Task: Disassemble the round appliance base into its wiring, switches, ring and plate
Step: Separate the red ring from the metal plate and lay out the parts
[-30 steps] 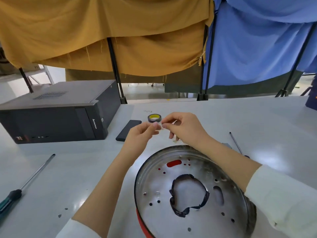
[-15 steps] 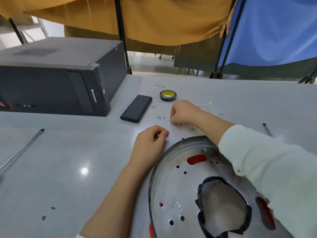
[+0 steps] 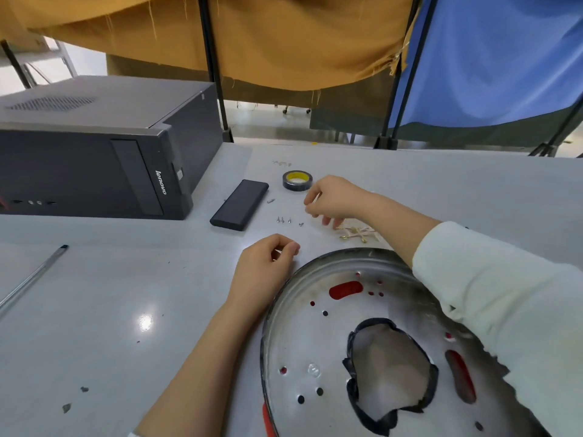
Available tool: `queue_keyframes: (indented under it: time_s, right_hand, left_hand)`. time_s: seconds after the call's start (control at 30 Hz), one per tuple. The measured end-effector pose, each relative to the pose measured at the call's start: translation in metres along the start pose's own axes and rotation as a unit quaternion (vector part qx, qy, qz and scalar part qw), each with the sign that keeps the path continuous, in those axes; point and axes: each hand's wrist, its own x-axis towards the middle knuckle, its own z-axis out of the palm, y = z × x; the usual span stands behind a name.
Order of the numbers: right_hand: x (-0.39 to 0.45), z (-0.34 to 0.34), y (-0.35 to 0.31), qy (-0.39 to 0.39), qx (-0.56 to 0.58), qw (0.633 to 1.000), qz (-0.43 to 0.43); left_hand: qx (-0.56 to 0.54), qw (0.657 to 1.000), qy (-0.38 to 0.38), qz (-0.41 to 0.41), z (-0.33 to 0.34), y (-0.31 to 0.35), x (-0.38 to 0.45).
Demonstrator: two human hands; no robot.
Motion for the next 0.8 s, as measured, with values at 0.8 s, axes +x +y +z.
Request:
queue_keyframes:
  time_s: [0.8]
  right_hand:
    - [-0.27,0.003,0.089,0.189,0.117,0.963,0.154]
  left_hand:
    - [-0.289,0.944,-0.041,-0.154,-0.036,0.044,-0.131]
